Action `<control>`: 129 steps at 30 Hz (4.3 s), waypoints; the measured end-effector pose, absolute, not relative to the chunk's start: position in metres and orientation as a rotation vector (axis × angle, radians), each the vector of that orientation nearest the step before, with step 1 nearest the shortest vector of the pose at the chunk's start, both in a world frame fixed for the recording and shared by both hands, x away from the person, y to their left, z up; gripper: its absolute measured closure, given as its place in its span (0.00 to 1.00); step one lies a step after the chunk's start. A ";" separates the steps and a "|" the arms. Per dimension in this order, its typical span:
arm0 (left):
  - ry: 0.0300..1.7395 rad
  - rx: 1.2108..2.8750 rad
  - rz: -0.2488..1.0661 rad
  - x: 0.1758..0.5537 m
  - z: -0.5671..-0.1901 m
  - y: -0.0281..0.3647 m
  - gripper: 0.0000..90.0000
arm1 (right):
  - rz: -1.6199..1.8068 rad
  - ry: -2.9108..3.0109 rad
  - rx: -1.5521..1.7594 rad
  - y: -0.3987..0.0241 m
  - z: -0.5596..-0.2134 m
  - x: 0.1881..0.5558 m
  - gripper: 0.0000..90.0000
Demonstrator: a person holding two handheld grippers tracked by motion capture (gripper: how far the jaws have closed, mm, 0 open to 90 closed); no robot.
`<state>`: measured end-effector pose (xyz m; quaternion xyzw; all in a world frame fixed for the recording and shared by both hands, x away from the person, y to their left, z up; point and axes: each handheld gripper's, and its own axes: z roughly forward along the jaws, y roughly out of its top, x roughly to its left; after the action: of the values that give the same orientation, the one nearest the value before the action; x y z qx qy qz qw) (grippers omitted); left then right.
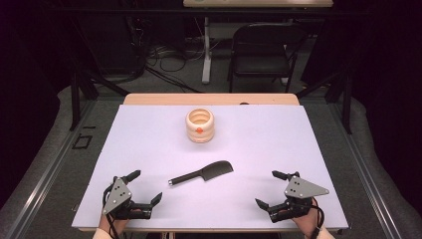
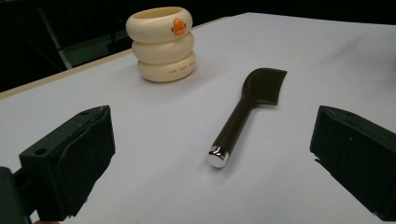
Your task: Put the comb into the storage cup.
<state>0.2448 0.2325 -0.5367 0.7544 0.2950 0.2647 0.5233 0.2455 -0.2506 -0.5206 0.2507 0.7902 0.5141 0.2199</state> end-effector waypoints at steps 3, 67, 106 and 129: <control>0.705 1.805 0.629 0.245 -0.536 0.232 0.00 | 1.417 2.190 0.690 -0.251 -0.520 0.245 0.00; 0.652 1.888 0.601 0.294 -0.525 0.190 0.00 | 1.409 2.217 0.705 -0.249 -0.524 0.248 0.00; 0.654 2.291 0.432 0.333 -0.517 0.149 0.00 | 1.401 2.224 0.719 -0.249 -0.525 0.248 0.00; 0.617 2.571 0.392 0.356 -0.507 0.115 0.00 | 1.404 2.232 0.726 -0.249 -0.525 0.248 0.00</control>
<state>0.3558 0.1152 -0.5070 0.9357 0.2245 0.1426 0.2320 0.2484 -0.2491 -0.5254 0.2599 0.7993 0.5028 0.2020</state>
